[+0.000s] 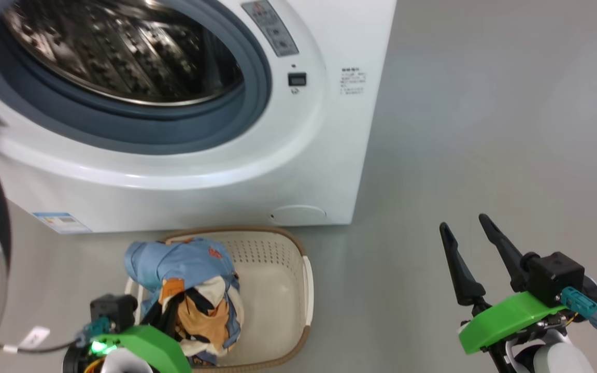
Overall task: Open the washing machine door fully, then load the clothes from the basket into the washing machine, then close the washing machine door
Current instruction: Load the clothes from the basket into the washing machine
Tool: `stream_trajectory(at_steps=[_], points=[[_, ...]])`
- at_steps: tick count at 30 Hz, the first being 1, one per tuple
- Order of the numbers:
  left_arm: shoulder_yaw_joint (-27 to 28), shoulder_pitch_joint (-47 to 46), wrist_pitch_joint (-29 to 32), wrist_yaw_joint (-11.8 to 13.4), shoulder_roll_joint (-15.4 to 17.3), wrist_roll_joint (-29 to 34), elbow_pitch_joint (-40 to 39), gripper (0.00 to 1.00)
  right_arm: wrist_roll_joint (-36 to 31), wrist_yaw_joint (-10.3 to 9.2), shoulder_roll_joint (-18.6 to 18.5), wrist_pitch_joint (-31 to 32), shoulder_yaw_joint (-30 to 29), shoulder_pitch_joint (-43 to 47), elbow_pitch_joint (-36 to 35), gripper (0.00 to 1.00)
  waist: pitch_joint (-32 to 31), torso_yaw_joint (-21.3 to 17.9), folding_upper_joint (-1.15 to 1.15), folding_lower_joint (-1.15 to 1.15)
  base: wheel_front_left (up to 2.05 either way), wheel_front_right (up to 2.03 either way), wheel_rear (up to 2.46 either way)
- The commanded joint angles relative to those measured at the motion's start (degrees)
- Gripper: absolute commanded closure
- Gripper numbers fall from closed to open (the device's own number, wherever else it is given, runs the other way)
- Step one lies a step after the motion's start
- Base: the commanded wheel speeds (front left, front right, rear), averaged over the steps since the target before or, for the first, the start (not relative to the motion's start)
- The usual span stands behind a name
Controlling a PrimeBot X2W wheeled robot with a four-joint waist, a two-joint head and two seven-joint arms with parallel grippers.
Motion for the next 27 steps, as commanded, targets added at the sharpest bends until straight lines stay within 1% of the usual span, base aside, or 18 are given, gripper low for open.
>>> stream_trajectory(at_steps=[1,7,12,16,18,22,27], points=[[2.28,0.50,-0.78,0.46,1.89,0.58,-1.95,1.00,0.42,0.09,-0.09,-0.18,1.21,0.24,-1.30,0.00,-2.52,1.66,0.00,0.00,0.00,0.00,0.00],[4.06,6.34,-0.78,2.68,2.47,2.02,-10.96,1.00,0.92,0.09,-0.09,-0.32,1.16,1.79,-1.01,0.00,-5.19,1.85,0.00,0.00,0.00,0.00,0.00],[5.40,10.54,-0.78,4.14,2.71,3.10,-16.97,1.00,1.38,0.09,-0.09,-0.33,0.89,3.09,-0.89,0.00,-7.35,1.81,0.00,0.00,0.00,0.00,0.00],[6.85,13.28,-0.78,5.24,2.37,3.83,-21.11,1.00,1.69,0.09,-0.09,-0.27,0.64,3.85,-1.10,0.00,-8.40,1.77,0.00,0.00,0.00,0.00,0.00],[8.13,14.74,-0.78,5.72,1.70,4.36,-23.77,1.00,1.89,0.09,-0.09,-0.30,0.63,4.20,-1.25,0.00,-8.73,1.75,0.00,0.00,0.00,0.00,0.00],[9.68,16.28,-0.78,5.75,0.77,5.40,-26.24,1.00,2.20,0.09,-0.09,-0.54,1.22,4.74,-1.04,0.00,-9.12,1.60,0.00,0.00,0.00,0.00,0.00],[10.94,17.58,-0.78,5.43,-0.20,6.94,-27.48,1.00,2.39,0.09,-0.09,-0.71,1.72,5.11,-0.87,0.00,-9.44,1.28,0.00,0.00,0.00,0.00,0.00]])
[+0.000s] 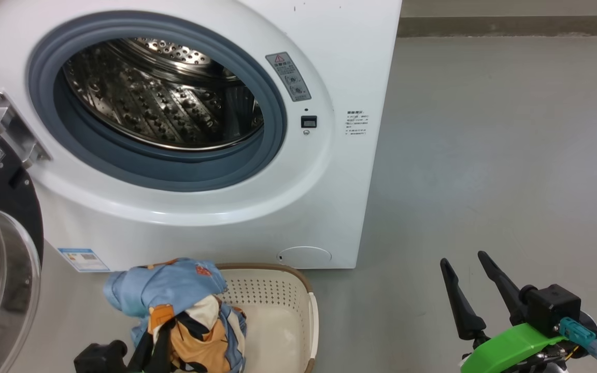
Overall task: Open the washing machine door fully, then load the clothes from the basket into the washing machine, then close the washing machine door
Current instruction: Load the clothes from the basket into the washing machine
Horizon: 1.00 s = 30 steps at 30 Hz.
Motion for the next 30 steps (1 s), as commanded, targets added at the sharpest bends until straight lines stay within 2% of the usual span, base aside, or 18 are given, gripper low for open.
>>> stream_trajectory(at_steps=[1,11,18,23,30], points=[[2.53,-0.70,-0.79,-0.20,0.26,1.04,-2.01,1.00,0.65,0.09,-0.16,-0.60,1.51,-0.56,-1.34,0.00,-0.14,-0.16,0.00,0.00,0.00,0.00,0.00],[5.05,-0.78,-0.79,-1.27,-1.26,3.56,-4.00,1.00,0.47,0.09,-0.16,-0.21,1.84,-0.95,-1.67,0.00,0.62,-0.83,0.00,0.00,0.00,0.00,0.00],[8.47,-3.27,-0.79,-2.86,-2.05,4.54,-6.52,1.00,-0.20,0.09,-0.16,0.29,2.11,-1.91,-2.79,0.00,4.74,-2.70,0.00,0.00,0.00,0.00,0.00],[11.76,-9.27,-0.79,-3.06,-1.87,4.64,-6.96,1.00,-0.92,0.09,-0.16,0.59,1.84,-2.83,-3.78,0.00,9.68,-4.47,0.00,0.00,0.00,0.00,0.00],[15.35,-22.89,-0.53,-4.56,0.98,3.68,-4.47,1.00,-1.15,0.09,-0.16,-0.04,1.80,-5.20,-4.87,0.00,17.86,-7.81,0.00,0.00,0.00,0.00,0.00]])
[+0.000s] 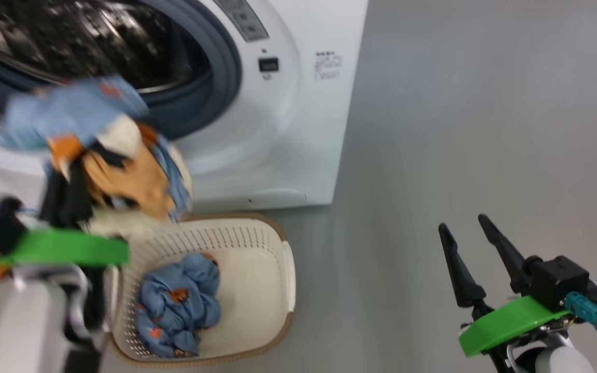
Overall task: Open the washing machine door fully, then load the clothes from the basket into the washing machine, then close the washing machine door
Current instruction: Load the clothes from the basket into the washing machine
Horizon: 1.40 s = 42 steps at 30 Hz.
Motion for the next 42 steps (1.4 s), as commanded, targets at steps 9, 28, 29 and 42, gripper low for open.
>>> stream_trajectory(at_steps=[9,28,29,42], points=[[6.36,-20.65,4.05,-1.24,8.82,-1.96,5.88,1.00,1.10,0.09,-0.15,-3.22,2.32,-5.33,-0.66,0.00,15.03,-9.24,0.00,0.00,0.00,0.00,0.00],[5.54,-48.47,5.22,-4.00,23.48,2.78,24.73,1.00,7.01,0.09,-0.15,-10.07,6.16,-10.39,5.87,0.00,28.08,-20.98,0.00,0.00,0.00,0.00,0.00],[5.27,-49.83,5.04,-4.18,23.97,3.03,25.83,1.00,7.32,0.09,-0.15,-10.30,6.50,-10.64,6.14,0.00,28.59,-21.45,0.00,0.00,0.00,0.00,0.00],[-1.26,-68.70,6.46,-6.25,31.63,6.96,36.68,1.00,11.79,0.09,-0.15,-11.72,11.02,-13.91,8.89,0.00,35.15,-26.48,0.00,0.00,0.00,0.00,0.00]])
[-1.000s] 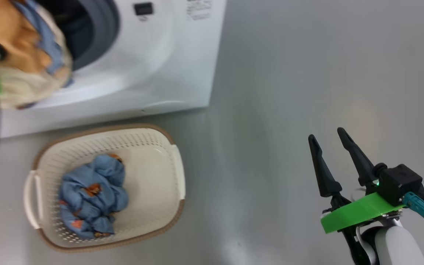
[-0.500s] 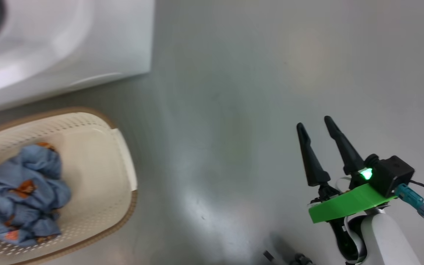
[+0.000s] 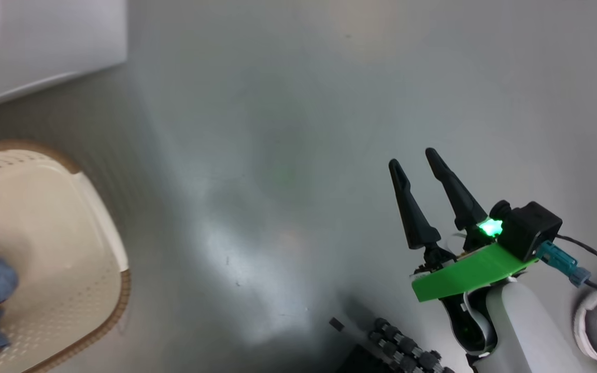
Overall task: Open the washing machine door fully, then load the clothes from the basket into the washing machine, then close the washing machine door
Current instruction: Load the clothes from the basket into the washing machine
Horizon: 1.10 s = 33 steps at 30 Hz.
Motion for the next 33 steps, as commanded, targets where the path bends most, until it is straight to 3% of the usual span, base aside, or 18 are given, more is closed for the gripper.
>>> stream_trajectory(at_steps=[1,10,19,29,30,31,33], points=[[-0.11,-1.88,-0.05,-0.25,3.56,0.69,-1.16,1.00,0.65,0.09,-0.25,-0.70,1.29,0.84,-0.91,0.00,2.66,-2.63,0.00,0.00,0.00,0.00,0.00],[-1.16,-11.95,-5.04,0.90,4.79,2.18,1.90,1.00,1.63,0.09,-0.25,-0.73,1.78,0.32,-1.22,0.00,2.61,-3.15,0.00,0.00,0.00,0.00,0.00],[-5.72,-10.33,-2.64,-0.35,3.08,0.97,10.06,1.00,0.86,0.09,-0.25,-0.74,1.30,0.41,-1.48,0.00,1.98,-2.00,0.00,0.00,0.00,0.00,0.00],[-9.51,-8.79,-1.79,-0.50,2.43,-1.80,12.56,1.00,0.35,0.09,-0.25,-0.74,1.10,0.39,-1.53,0.00,1.70,-1.61,0.00,0.00,0.00,0.00,0.00],[-10.21,-8.67,-1.77,-0.50,2.56,-1.99,12.46,0.55,0.36,0.09,-0.25,-0.74,1.11,0.40,-1.53,0.00,1.62,-1.55,0.00,0.00,0.00,0.00,0.00],[-10.70,-8.61,-1.88,-0.50,2.74,-2.26,12.46,0.00,0.36,0.09,-0.25,-0.74,1.12,0.40,-1.52,0.00,1.54,-1.53,0.00,0.00,0.00,0.00,0.00],[-11.42,-8.43,-1.93,-0.50,2.92,-3.20,12.61,0.00,0.33,0.09,-0.25,-0.74,1.07,0.42,-1.43,0.00,1.35,-1.44,0.00,0.00,0.00,0.00,0.00]])
